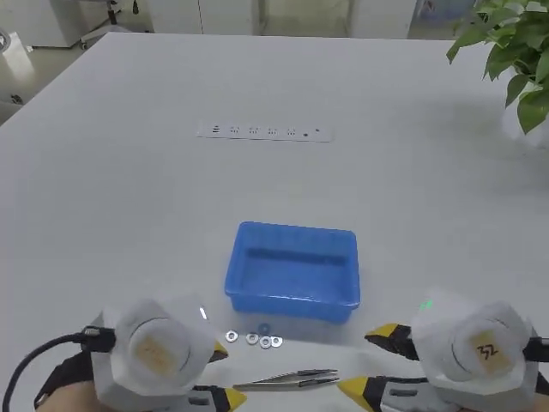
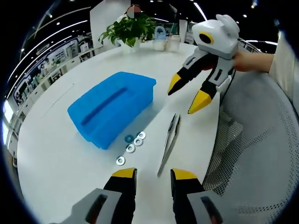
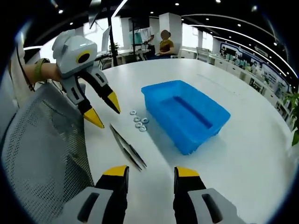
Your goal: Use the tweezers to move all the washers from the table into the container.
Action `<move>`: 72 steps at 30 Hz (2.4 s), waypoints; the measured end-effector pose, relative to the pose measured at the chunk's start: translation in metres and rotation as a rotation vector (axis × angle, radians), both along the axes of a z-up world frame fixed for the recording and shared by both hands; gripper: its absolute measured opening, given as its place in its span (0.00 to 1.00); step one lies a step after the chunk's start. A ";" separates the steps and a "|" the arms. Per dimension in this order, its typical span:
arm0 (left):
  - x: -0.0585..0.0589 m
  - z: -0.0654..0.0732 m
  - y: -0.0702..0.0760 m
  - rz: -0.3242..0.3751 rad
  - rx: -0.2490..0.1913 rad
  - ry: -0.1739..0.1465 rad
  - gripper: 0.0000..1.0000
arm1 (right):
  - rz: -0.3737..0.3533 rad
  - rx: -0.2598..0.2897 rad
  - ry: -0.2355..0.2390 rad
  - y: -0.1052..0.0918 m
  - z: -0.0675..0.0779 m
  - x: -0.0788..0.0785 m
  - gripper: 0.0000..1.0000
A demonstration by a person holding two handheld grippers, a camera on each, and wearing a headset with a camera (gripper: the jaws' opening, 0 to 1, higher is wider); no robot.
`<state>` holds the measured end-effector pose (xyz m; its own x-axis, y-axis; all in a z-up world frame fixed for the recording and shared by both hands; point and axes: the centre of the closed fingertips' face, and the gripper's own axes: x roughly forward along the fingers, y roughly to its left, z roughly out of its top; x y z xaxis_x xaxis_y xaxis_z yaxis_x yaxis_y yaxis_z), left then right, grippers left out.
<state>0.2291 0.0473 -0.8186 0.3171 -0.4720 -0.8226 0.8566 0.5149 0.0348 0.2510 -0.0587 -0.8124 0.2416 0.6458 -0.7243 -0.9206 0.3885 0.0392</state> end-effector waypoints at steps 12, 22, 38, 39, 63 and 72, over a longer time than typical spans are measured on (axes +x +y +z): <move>-0.006 -0.009 -0.009 -0.158 0.082 -0.012 0.04 | 0.258 -0.079 -0.005 0.032 -0.017 -0.021 0.26; -0.009 0.003 -0.009 -0.246 0.082 -0.028 0.00 | 0.277 -0.075 -0.028 0.038 -0.017 -0.022 0.20; 0.003 0.084 -0.022 -0.286 0.025 -0.155 0.00 | 0.363 -0.003 -0.086 0.068 0.007 -0.008 0.07; 0.004 0.087 -0.024 -0.292 0.018 -0.155 0.00 | 0.373 0.000 -0.086 0.071 0.008 -0.008 0.07; 0.030 0.096 -0.030 -0.323 0.017 -0.143 0.00 | 0.238 0.137 -0.043 0.090 0.011 0.017 0.08; 0.036 0.091 -0.028 -0.421 0.013 -0.039 0.00 | 0.211 0.185 0.004 0.089 0.016 0.020 0.11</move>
<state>0.2649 0.0190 -0.7280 0.1300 -0.5562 -0.8208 0.9899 0.1199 0.0756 0.2709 0.0305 -0.7964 0.0850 0.8028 -0.5902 -0.9801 0.1740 0.0956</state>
